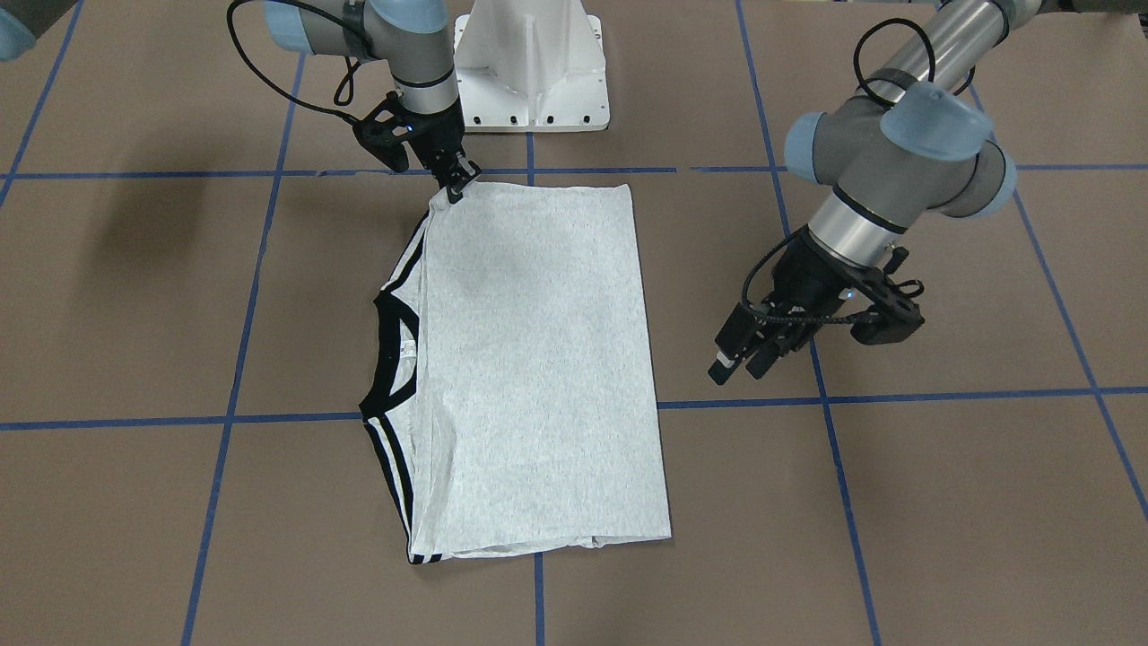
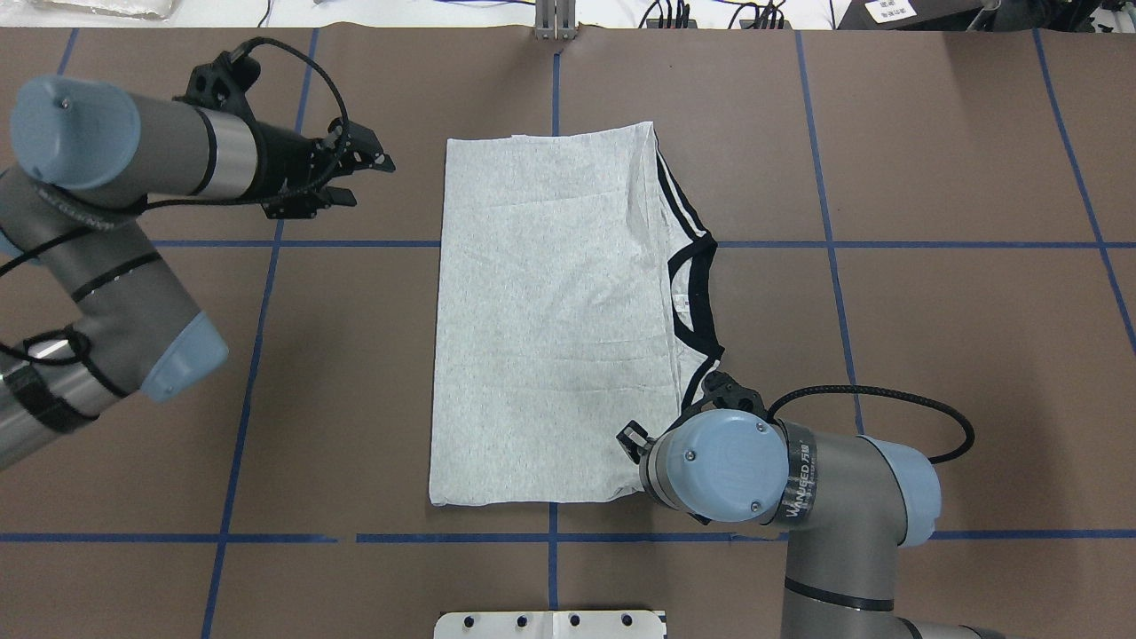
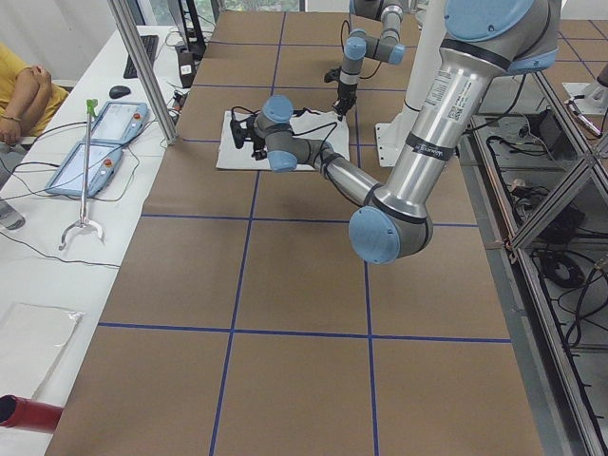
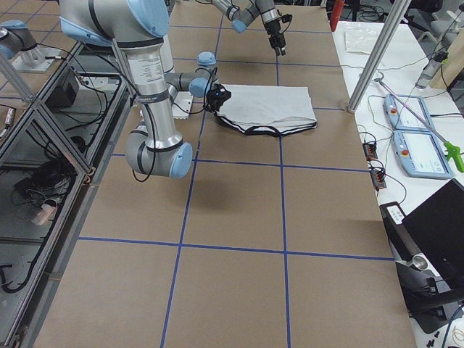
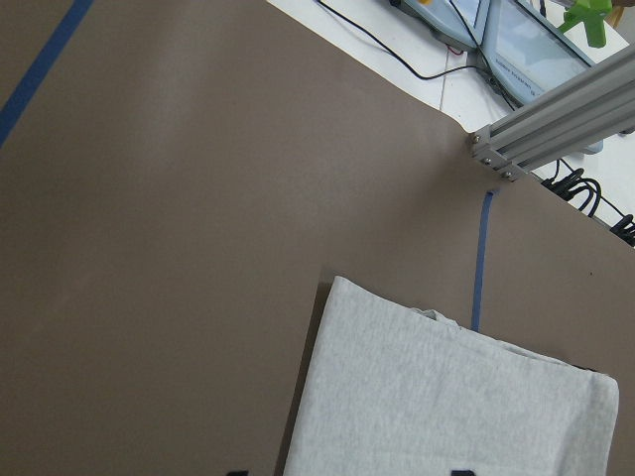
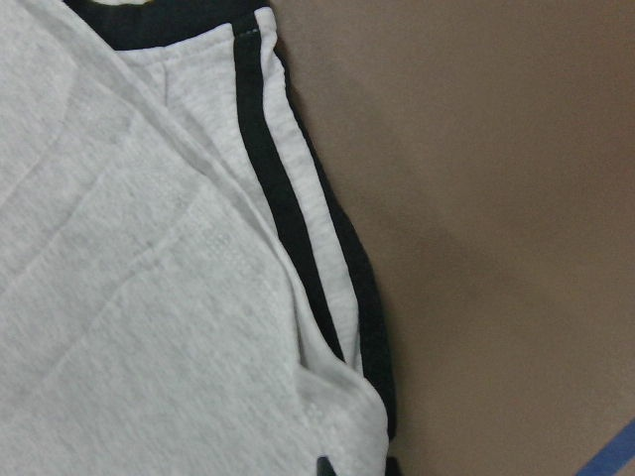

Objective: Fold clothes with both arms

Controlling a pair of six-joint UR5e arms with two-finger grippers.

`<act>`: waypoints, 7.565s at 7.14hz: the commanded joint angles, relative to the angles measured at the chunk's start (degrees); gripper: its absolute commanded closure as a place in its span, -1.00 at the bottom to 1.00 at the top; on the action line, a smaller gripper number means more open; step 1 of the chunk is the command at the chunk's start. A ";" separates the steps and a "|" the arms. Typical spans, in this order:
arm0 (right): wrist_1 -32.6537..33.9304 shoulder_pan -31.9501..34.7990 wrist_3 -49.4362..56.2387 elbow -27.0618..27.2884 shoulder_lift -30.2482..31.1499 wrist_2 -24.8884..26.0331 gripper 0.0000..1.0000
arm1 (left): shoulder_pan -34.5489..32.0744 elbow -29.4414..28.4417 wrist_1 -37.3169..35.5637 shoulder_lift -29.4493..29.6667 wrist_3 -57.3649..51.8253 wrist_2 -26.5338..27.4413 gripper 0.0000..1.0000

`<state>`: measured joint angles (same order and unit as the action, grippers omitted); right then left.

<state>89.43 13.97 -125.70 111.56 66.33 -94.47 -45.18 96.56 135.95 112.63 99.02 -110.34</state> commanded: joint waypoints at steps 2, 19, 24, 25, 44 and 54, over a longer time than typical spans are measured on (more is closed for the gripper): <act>-0.39 0.01 -0.07 0.68 0.73 -0.28 1.00 | 16.46 15.66 -1.12 -10.92 16.33 12.18 -0.47; -0.48 -0.17 0.02 1.73 0.99 -1.25 1.00 | 36.92 12.07 -11.23 -9.80 27.63 23.77 0.21; -0.48 -0.08 0.11 1.73 0.99 -1.25 1.00 | 36.66 11.02 -11.23 -9.45 27.80 23.86 1.00; -0.48 -0.08 0.11 1.73 0.99 -1.33 1.00 | 36.48 11.46 -11.23 -9.45 27.80 23.86 1.00; -10.65 21.97 -12.99 -16.41 -13.92 -9.49 1.00 | 14.87 11.76 -23.80 3.10 13.23 20.87 1.00; -24.21 36.38 15.27 -44.23 -22.32 -16.53 -1.00 | 2.29 -19.39 -3.85 12.79 -1.91 19.72 -0.27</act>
<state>65.21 47.95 -116.46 68.02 42.53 -109.88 -42.64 77.35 131.84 125.42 97.47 -90.58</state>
